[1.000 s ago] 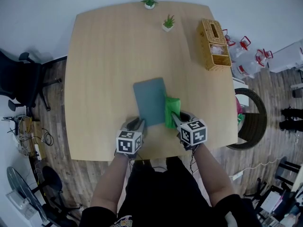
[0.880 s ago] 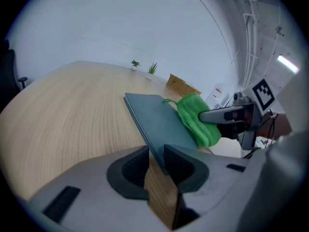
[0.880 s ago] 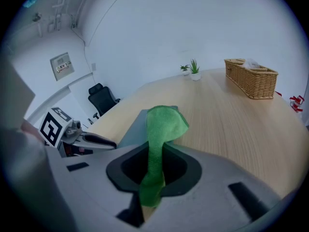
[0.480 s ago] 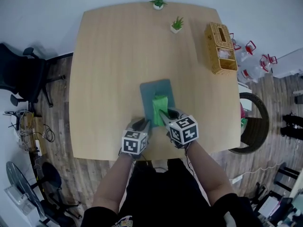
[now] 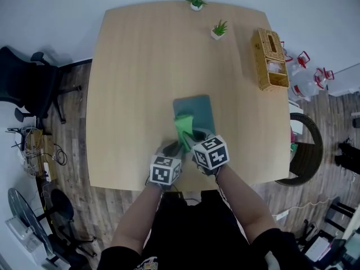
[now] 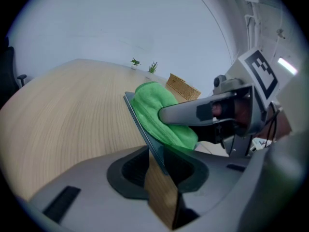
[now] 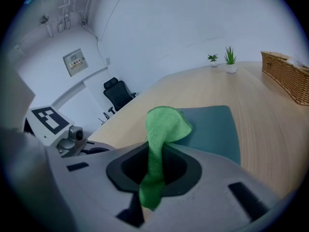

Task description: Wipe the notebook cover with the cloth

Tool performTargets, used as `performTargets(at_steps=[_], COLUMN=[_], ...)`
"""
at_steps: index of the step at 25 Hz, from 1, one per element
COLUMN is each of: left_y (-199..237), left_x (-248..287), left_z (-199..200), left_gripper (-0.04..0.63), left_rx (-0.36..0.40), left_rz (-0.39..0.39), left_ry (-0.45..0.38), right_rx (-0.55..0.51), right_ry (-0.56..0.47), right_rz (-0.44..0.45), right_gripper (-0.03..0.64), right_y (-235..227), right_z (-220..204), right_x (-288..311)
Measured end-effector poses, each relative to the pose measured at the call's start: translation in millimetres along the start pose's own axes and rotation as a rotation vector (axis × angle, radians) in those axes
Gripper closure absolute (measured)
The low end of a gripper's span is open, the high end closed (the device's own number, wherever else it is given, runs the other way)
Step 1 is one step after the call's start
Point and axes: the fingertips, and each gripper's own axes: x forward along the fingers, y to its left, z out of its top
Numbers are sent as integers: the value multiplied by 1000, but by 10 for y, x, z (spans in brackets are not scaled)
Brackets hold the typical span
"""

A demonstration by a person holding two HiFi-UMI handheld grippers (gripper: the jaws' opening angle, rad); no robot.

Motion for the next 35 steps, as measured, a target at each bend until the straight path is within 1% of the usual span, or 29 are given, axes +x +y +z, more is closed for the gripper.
performTargets(at_steps=[5, 15, 24, 35], left_y=[3, 8, 12, 16], left_x=[-3, 0, -9, 3], left_z=[0, -12, 4, -3], left_gripper=[505, 505, 505, 505], left_rx=[-3, -4, -4, -6], left_rz=[-3, -5, 0, 2], left_ry=[4, 4, 1, 3], right_rx=[-44, -55, -10, 49], right_ry=[56, 67, 46, 14], right_rz=[-26, -59, -108, -195], right_gripper=[560, 560, 560, 560], right_y=[-18, -112, -374, -821], right_z=[-78, -94, -111, -158], right_x=[92, 54, -125, -438])
